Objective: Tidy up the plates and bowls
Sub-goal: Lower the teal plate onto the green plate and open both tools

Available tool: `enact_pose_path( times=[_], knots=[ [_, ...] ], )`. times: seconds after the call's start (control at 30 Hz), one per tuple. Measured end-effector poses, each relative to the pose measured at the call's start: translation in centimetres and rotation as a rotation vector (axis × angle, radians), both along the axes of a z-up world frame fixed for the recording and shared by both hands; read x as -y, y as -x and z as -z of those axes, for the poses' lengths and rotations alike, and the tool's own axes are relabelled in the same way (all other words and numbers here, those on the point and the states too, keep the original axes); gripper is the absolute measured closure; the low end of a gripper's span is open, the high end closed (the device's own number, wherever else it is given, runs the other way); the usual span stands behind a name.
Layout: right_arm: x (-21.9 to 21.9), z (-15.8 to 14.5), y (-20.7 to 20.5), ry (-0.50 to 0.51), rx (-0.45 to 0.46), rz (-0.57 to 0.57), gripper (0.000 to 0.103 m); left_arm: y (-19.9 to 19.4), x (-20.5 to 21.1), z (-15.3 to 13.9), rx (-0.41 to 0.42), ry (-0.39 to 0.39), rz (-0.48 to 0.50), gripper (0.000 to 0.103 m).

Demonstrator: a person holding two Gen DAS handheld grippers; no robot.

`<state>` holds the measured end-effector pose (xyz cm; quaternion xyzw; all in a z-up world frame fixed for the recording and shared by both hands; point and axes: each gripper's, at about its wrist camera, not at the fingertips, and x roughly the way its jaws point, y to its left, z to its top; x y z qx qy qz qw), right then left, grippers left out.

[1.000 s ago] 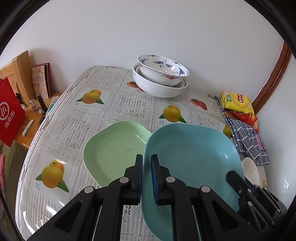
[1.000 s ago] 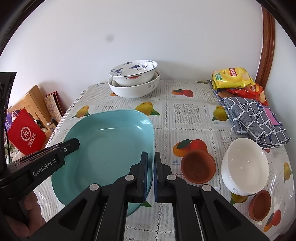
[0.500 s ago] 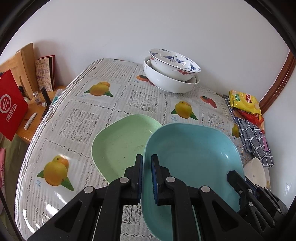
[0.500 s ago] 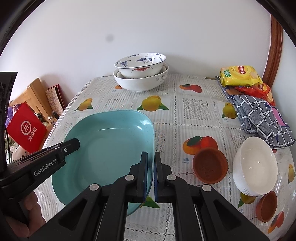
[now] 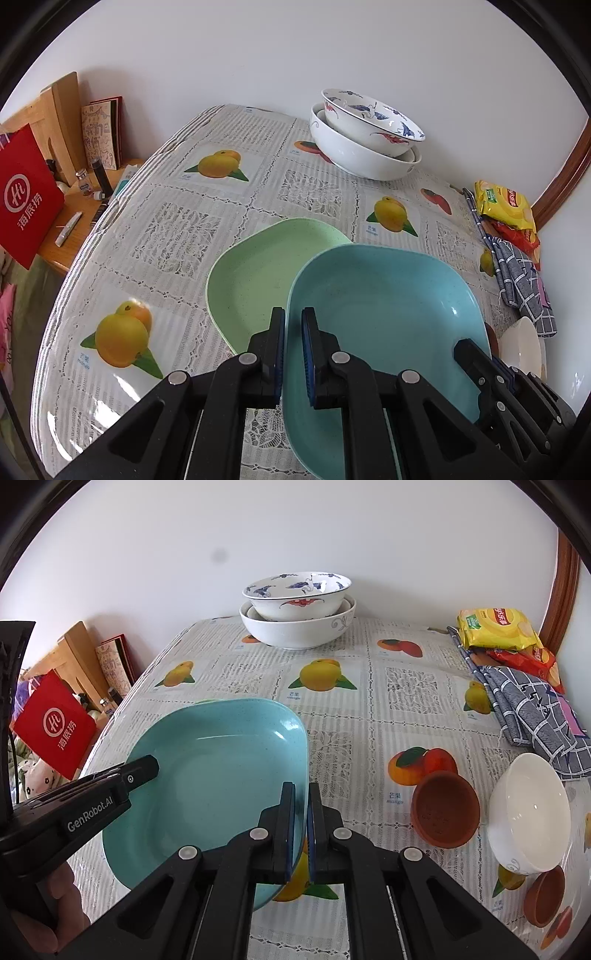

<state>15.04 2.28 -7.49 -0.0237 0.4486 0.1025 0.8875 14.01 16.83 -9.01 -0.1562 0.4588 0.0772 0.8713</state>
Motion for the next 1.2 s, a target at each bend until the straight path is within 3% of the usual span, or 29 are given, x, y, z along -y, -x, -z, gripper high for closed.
enact_pose_path(
  times=[0.57,1.2],
  knots=[
    [-2.6,1.5,-1.6,-0.002,-0.034,-0.067,0.097,0.0,-2.6,1.5,-0.047,0.005,-0.071,0.093],
    [-5.5,3.3,-6.3,-0.012,-0.058,-0.149,0.096,-1.5,-4.7,2.7,-0.067,-0.033,-0.142,0.093]
  ],
)
